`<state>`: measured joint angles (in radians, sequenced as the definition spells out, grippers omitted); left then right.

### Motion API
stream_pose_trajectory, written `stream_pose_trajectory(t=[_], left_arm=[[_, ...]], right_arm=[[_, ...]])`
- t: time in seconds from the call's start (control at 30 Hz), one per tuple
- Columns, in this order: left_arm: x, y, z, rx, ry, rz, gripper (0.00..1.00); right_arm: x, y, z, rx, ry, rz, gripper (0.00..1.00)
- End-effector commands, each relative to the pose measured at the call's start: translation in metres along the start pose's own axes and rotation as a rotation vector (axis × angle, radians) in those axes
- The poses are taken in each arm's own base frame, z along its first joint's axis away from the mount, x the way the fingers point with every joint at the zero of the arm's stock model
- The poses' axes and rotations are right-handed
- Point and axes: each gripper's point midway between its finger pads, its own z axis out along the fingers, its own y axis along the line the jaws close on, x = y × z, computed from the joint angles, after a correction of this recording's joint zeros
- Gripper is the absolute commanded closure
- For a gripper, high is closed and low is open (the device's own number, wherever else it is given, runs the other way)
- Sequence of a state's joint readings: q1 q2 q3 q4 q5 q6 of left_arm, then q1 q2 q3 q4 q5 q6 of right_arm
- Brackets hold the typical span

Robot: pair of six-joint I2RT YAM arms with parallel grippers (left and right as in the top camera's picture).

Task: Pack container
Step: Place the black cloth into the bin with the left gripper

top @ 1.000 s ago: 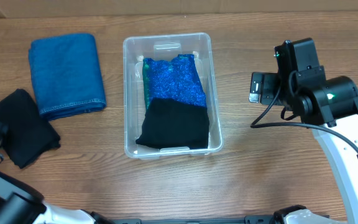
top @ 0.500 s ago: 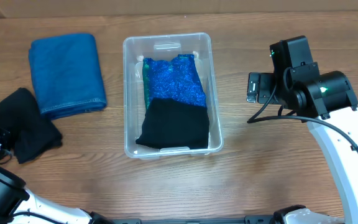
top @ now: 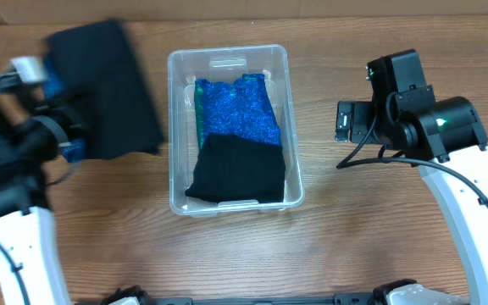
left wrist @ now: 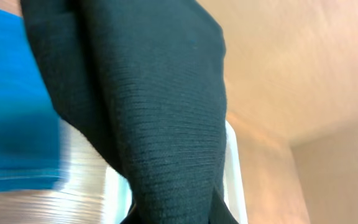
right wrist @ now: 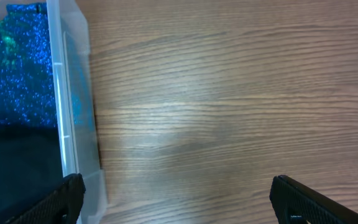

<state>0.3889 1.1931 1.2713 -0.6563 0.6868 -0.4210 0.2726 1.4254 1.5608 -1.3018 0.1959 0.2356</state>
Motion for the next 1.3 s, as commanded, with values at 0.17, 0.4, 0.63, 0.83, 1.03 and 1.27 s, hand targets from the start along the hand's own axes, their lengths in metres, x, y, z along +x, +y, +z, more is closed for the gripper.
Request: stream_pose_trajectory(t=[0.17,0.4,0.63,0.83,1.03,1.27], left_arm=[[0.102,-0.112,0.126,0.08,0.167,0.298,0.96],[0.149,-0.12,0.207,0.073,0.193,0.215,0.96],[0.169,-0.072,0.232,-0.068,0.266,0.094,0.0],[0.061,-0.044,0.138,-0.272,-0.034,0.109,0.0],[0.005,0.05,0.058,-0.51,-0.063,0.168,0.0],[-0.012,0.26,0.056,-0.471,0.065,-0.132,0.0]], right_arm=[[0.003,0.0,0.001,-0.009,0.012,0.006,0.0],[0.003,0.0,0.001,-0.009,0.013,0.004,0.0],[0.005,0.0,0.001,-0.007,0.021,0.002,0.0],[0.005,0.0,0.001,-0.006,0.022,0.002,0.0],[0.005,-0.001,0.001,-0.006,0.023,0.002,0.0],[0.011,-0.002,0.0,0.001,0.045,-0.002,0.0]])
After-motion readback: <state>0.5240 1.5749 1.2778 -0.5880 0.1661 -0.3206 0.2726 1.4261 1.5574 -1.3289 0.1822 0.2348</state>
